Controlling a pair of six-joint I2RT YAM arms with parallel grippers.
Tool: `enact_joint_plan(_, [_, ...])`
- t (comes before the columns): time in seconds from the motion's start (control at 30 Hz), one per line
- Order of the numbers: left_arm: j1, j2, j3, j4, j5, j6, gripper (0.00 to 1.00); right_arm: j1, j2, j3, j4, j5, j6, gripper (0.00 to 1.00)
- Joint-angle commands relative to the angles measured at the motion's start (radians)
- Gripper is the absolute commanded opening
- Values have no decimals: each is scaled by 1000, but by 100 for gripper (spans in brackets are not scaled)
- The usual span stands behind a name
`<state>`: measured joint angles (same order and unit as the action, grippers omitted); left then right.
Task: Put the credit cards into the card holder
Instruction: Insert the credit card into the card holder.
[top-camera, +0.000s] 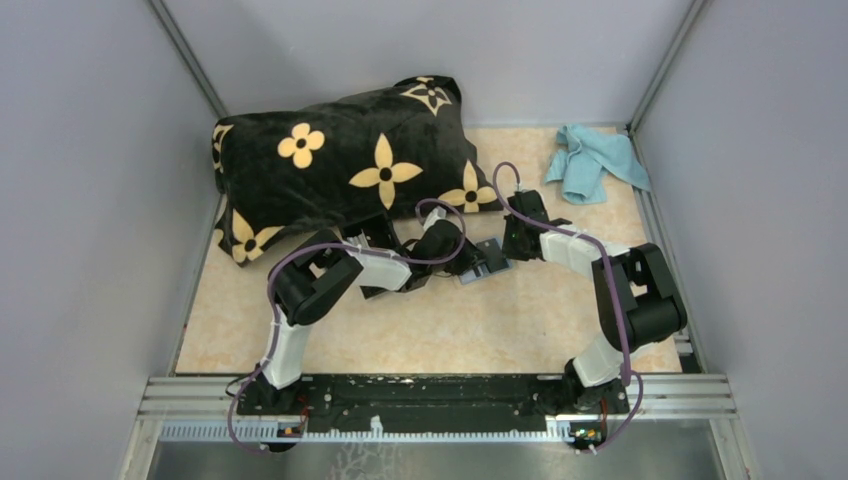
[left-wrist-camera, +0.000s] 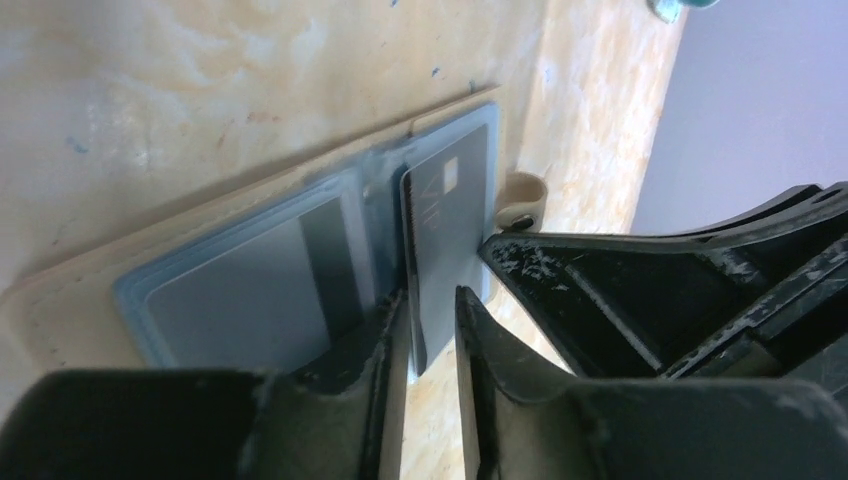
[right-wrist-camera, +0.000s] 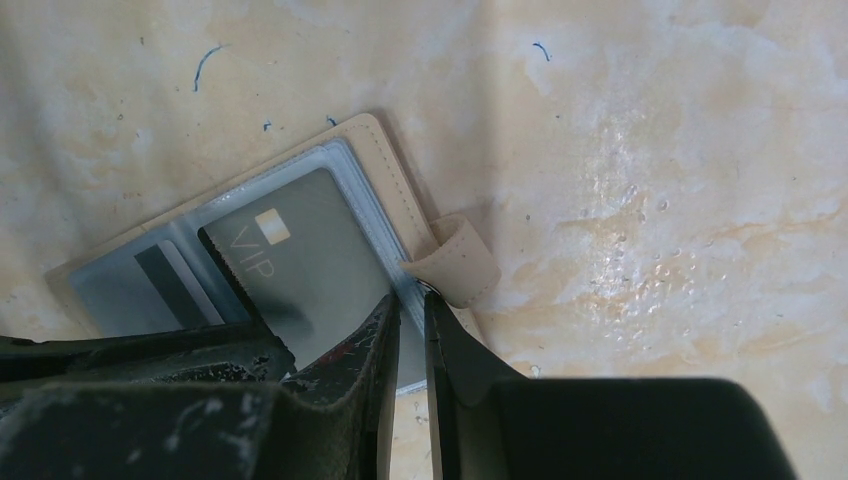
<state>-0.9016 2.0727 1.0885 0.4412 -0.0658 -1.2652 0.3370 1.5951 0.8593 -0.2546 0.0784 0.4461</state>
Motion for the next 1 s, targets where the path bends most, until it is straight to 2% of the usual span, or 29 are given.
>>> enact_joint_plan(0.0, [-14,13,34,-31,35,29,37,-3,-25,21,-15,-25,-7,17])
enact_joint_plan(0.1, [-13,-8,29,-65,21,55,49,-3,-28,23,-14,-29,-10,19])
enact_joint_plan(0.13, [-14,-19,26,-75,12,65,59,-4,-29,26,-14,-30,-12,20])
enact_joint_plan(0.17, [-14,-31,23,-83,2,76,93,-4,-31,29,-13,-32,-14,22])
enact_joint_plan(0.2, [-14,-41,21,-92,-7,90,99,-4,-34,32,-13,-35,-16,24])
enact_joint_plan(0.5, [-13,-117,50,-168,-67,212,99,10,-75,74,-25,-37,-39,44])
enact_joint_plan(0.73, [-19,-225,31,-186,-131,296,99,38,-119,124,-66,-14,-49,46])
enact_joint_plan(0.97, [-65,-417,-26,-181,-276,490,100,95,-196,174,-112,32,-76,46])
